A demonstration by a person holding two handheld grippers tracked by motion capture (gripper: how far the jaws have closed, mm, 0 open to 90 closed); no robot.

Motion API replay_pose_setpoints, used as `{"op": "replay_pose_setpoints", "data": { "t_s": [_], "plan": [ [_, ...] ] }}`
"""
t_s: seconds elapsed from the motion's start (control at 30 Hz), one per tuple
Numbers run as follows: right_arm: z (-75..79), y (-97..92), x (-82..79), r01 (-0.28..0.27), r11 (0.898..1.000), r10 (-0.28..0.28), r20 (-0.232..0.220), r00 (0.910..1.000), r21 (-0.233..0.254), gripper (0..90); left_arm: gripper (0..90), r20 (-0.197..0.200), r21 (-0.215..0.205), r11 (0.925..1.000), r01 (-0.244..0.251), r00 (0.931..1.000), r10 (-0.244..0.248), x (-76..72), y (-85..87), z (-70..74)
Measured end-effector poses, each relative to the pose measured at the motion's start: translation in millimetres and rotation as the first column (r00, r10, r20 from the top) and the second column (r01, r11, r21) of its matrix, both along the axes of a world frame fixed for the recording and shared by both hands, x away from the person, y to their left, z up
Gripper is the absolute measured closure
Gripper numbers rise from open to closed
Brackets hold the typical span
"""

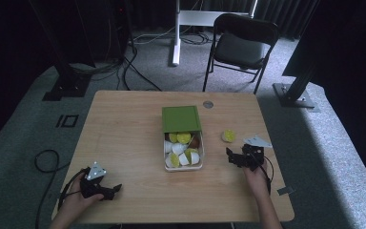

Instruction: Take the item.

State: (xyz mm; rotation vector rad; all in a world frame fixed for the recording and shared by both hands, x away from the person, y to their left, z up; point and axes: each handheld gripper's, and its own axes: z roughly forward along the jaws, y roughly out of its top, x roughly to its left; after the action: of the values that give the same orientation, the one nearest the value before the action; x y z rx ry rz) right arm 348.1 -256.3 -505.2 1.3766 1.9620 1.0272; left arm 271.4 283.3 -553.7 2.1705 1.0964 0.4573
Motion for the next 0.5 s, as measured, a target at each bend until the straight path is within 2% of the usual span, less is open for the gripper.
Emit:
{"op": "replay_pose_setpoints", "data": {
  "t_s": [0.17, 0.27, 0.43, 0.5],
  "plan": [
    [-6.6, -7.7, -10.1, -0.031, 0.999, 0.032, 0.014, 0.9994, -0.008, 11.2, 3.1, 0.000, 0.000, 1.0000, 0.000, 1.0000, 0.000, 0.0, 0.0, 0.0],
    [-11.2, -13.3, -14.3, -0.056, 0.998, 0.056, 0.007, 0.9984, 0.011, 11.2, 3.1, 0.000, 0.000, 1.0000, 0.000, 1.0000, 0.000, 0.0, 0.0, 0.0],
    [-22.4, -18.5, -20.8, -0.141, 0.990, 0.141, 0.008, 0.9899, 0.013, 11.2, 3.1, 0.000, 0.000, 1.0000, 0.000, 1.0000, 0.000, 0.0, 0.0, 0.0],
    [-25.0, -20.1, -23.0, -0.160, 0.987, 0.160, 0.000, 0.9871, 0.015, 11.2, 3.1, 0.000, 0.000, 1.0000, 0.000, 1.0000, 0.000, 0.0, 0.0, 0.0]
  ]
}}
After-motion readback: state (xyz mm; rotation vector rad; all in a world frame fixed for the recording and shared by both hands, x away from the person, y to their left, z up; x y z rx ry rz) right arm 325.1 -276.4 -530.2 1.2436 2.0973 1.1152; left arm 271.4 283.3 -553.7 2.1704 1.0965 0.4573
